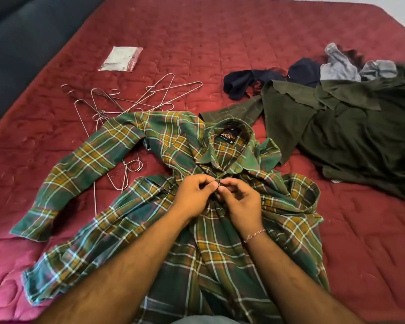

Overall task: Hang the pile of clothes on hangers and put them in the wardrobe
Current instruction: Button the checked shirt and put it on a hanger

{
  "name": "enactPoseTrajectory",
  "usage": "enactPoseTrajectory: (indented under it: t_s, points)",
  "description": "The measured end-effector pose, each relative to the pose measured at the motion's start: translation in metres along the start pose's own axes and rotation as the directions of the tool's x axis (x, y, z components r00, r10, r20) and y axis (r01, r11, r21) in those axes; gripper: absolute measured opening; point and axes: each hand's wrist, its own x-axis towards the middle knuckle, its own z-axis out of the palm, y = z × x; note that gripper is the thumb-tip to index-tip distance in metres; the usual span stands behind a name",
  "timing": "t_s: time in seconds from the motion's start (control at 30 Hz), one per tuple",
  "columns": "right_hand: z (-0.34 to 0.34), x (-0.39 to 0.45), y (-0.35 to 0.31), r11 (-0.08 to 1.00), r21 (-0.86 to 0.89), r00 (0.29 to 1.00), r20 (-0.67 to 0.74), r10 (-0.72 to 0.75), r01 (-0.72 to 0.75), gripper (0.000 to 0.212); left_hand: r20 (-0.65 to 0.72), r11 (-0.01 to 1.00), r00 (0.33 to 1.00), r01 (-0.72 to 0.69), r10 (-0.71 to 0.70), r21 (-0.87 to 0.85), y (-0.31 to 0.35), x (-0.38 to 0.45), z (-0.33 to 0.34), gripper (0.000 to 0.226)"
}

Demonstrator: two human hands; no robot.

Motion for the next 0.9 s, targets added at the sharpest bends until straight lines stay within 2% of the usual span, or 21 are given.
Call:
enactPoseTrajectory:
  t_s: [0.03, 0.1, 0.17, 0.23, 0.27, 0.3, 0.33, 0.37, 0.4, 0.43, 0.47, 0.57, 0.63, 0.73, 0.77, 0.8, 0.83, 0.9]
  points:
    - [-0.002, 0.001, -0.003, 0.997, 0.072, 0.999, 0.004, 0.042, -0.042, 0.016, 0.029, 0.993, 0.999, 0.034, -0.031, -0.112, 0.002, 0.001, -0.003, 0.012]
    - [-0.005, 0.002, -0.006, 0.999, 0.033, 1.0, -0.011, 0.009, -0.008, 0.015, 0.05, 0.968, 0.998, 0.059, -0.048, -0.244, 0.007, 0.004, -0.007, 0.012]
    - [-0.007, -0.001, -0.003, 0.953, -0.267, 0.99, 0.033, -0.138, 0.142, 0.027, 0.031, 0.983, 0.999, 0.021, -0.015, -0.185, 0.01, 0.006, -0.009, 0.013]
    - [-0.009, -0.002, 0.003, 0.708, -0.643, 0.953, 0.138, -0.268, 0.292, 0.033, 0.069, 0.992, 0.993, -0.105, 0.1, 0.066, 0.01, 0.007, -0.015, 0.017]
    - [-0.011, -0.002, 0.002, 0.597, -0.744, 0.947, 0.16, -0.278, 0.3, 0.028, 0.126, 0.944, 0.976, -0.206, 0.178, 0.257, 0.007, 0.006, -0.02, 0.025]
    - [-0.013, -0.002, -0.001, 0.525, -0.806, 0.954, 0.156, -0.258, 0.274, 0.021, 0.195, 0.831, 0.952, -0.301, 0.235, 0.468, 0.004, 0.004, -0.025, 0.035]
    - [-0.016, -0.002, -0.004, 0.474, -0.846, 0.96, 0.142, -0.239, 0.243, 0.016, 0.246, 0.677, 0.933, -0.36, 0.262, 0.642, 0.0, 0.001, -0.03, 0.042]
    - [-0.017, -0.002, -0.006, 0.425, -0.876, 0.963, 0.137, -0.233, 0.227, 0.013, 0.258, 0.535, 0.924, -0.375, 0.282, 0.757, -0.003, -0.001, -0.034, 0.043]
    - [-0.019, -0.001, -0.009, 0.388, -0.895, 0.962, 0.132, -0.24, 0.22, 0.013, 0.242, 0.446, 0.919, -0.366, 0.312, 0.817, -0.003, -0.003, -0.039, 0.038]
    - [-0.022, -0.001, -0.013, 0.365, -0.904, 0.957, 0.132, -0.258, 0.223, 0.013, 0.218, 0.401, 0.909, -0.359, 0.355, 0.843, -0.003, -0.004, -0.044, 0.029]
    - [-0.024, 0.0, -0.017, 0.381, -0.897, 0.957, 0.126, -0.261, 0.222, 0.015, 0.201, 0.374, 0.893, -0.36, 0.402, 0.855, -0.001, -0.004, -0.049, 0.021]
    - [-0.036, 0.007, -0.033, 0.527, -0.809, 0.957, 0.147, -0.249, 0.261, 0.016, 0.203, 0.345, 0.851, -0.399, 0.485, 0.849, 0.008, 0.002, -0.07, 0.016]
    - [-0.048, 0.016, -0.046, 0.574, -0.752, 0.946, 0.246, -0.21, 0.323, 0.015, 0.28, 0.275, 0.857, -0.421, 0.433, 0.864, 0.019, 0.008, -0.083, 0.025]
    - [-0.065, 0.032, -0.066, 0.522, -0.765, 0.884, 0.466, 0.045, 0.377, 0.014, 0.347, 0.108, 0.884, -0.396, 0.311, 0.912, 0.028, 0.016, -0.098, 0.03]
    - [-0.069, 0.036, -0.07, 0.479, -0.789, 0.867, 0.487, 0.104, 0.386, 0.012, 0.354, 0.098, 0.88, -0.402, 0.317, 0.91, 0.029, 0.019, -0.101, 0.025]
    - [-0.073, 0.039, -0.073, 0.457, -0.804, 0.868, 0.481, 0.122, 0.381, 0.008, 0.363, 0.136, 0.866, -0.428, 0.343, 0.893, 0.028, 0.021, -0.103, 0.019]
    - [-0.078, 0.041, -0.077, 0.471, -0.806, 0.883, 0.457, 0.108, 0.36, 0.005, 0.372, 0.224, 0.846, -0.476, 0.382, 0.851, 0.027, 0.022, -0.104, 0.014]
    - [-0.087, 0.045, -0.082, 0.573, -0.767, 0.913, 0.4, 0.076, 0.288, 0.005, 0.357, 0.465, 0.833, -0.537, 0.422, 0.704, 0.026, 0.022, -0.103, 0.007]
